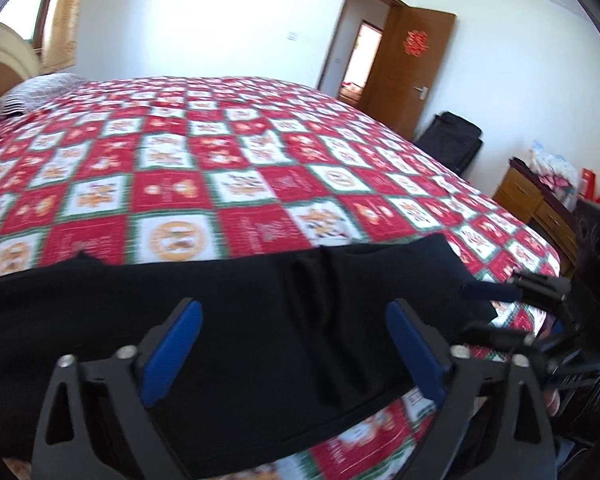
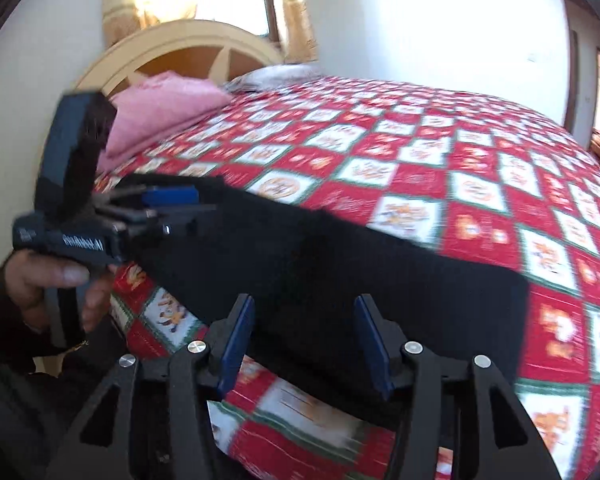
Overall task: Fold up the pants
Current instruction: 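Grasp the pants' waistband end with the left tool while the right tool holds the leg end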
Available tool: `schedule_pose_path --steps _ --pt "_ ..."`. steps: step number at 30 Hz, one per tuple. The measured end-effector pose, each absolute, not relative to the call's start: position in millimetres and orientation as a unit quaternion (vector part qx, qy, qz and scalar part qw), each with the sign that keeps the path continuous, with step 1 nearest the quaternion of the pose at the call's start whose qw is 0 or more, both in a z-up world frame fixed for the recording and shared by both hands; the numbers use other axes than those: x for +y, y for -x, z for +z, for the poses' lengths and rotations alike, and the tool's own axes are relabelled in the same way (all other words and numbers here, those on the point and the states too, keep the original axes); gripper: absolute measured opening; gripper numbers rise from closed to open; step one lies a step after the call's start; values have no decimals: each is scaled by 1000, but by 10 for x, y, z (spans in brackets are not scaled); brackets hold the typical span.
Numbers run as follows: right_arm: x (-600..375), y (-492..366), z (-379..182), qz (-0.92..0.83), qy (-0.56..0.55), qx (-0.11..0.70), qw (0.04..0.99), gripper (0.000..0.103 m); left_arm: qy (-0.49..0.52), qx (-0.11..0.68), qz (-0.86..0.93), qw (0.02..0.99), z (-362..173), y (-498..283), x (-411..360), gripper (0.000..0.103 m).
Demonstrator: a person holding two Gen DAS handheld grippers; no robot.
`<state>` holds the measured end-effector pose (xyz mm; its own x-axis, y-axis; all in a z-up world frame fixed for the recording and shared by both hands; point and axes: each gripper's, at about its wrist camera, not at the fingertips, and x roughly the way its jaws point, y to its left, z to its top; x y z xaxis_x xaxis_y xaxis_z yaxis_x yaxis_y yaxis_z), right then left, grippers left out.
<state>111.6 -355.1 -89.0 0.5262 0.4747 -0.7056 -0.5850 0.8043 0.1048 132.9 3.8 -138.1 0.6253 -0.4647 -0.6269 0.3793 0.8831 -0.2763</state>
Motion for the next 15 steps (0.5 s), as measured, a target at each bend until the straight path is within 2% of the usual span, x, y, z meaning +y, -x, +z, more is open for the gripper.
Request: schedule_pose_path --steps 2,6,9,11,13,15 --pt "-3734 -1137 -845 286 58 378 878 54 58 381 -245 890 -1457 -1416 -97 83" --pt "-4140 -1238 -872 230 10 368 901 54 63 418 -253 870 -1617 -1574 -292 59" --pt "-4353 -1365 -923 205 -40 378 902 54 64 425 -253 867 -1654 -1577 -382 55" --pt "-4485 -1412 -950 186 -64 377 905 54 54 424 -255 867 -1649 -1545 -444 45" --pt "-4558 -1435 -971 171 -76 376 907 54 38 423 -256 868 -1643 -1513 -500 24" --pt "-4596 -1443 -989 166 -85 376 907 55 33 422 -251 871 -1624 -1504 -493 15"
